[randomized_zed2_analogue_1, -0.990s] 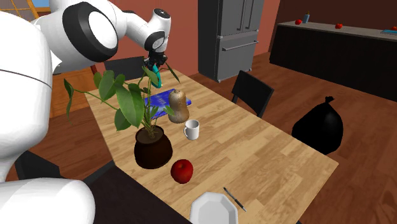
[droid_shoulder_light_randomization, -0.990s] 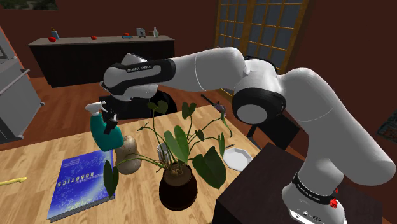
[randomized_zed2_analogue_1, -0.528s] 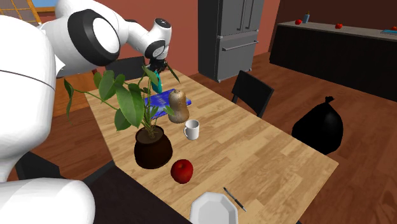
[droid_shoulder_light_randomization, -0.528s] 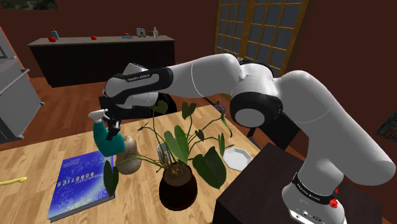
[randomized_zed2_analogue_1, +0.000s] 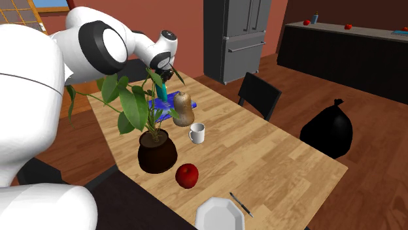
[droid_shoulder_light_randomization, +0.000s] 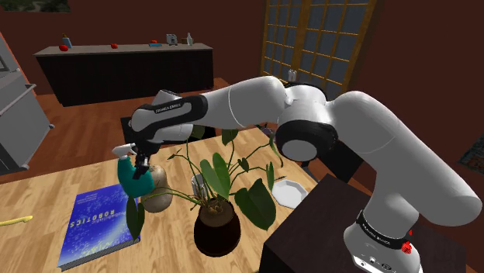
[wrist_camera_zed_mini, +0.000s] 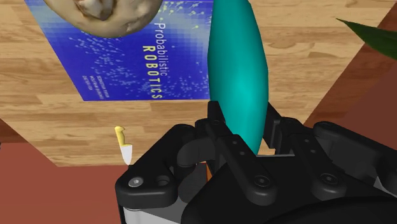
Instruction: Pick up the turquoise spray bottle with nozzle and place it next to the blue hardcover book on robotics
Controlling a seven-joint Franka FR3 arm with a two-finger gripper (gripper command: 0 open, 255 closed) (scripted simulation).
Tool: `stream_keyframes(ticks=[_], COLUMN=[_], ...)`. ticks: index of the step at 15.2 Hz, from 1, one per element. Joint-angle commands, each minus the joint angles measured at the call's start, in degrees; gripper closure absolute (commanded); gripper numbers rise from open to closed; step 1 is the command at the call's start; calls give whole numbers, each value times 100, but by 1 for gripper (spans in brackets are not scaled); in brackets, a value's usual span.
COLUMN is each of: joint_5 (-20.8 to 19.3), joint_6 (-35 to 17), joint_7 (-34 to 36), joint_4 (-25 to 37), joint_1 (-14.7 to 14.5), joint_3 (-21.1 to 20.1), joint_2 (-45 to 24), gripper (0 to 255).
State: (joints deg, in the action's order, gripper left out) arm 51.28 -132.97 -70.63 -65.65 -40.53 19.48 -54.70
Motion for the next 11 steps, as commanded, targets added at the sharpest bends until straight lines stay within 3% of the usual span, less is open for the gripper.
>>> stream_keyframes(ticks=[1,11], joint_5=[42,230], joint_6=[-78,-399], joint_7=[-55,-302], joint_4=[-4,160], joint_1=[8,107], joint_3=[-35,-218], joint_2=[-73,-569], gripper=[255,255])
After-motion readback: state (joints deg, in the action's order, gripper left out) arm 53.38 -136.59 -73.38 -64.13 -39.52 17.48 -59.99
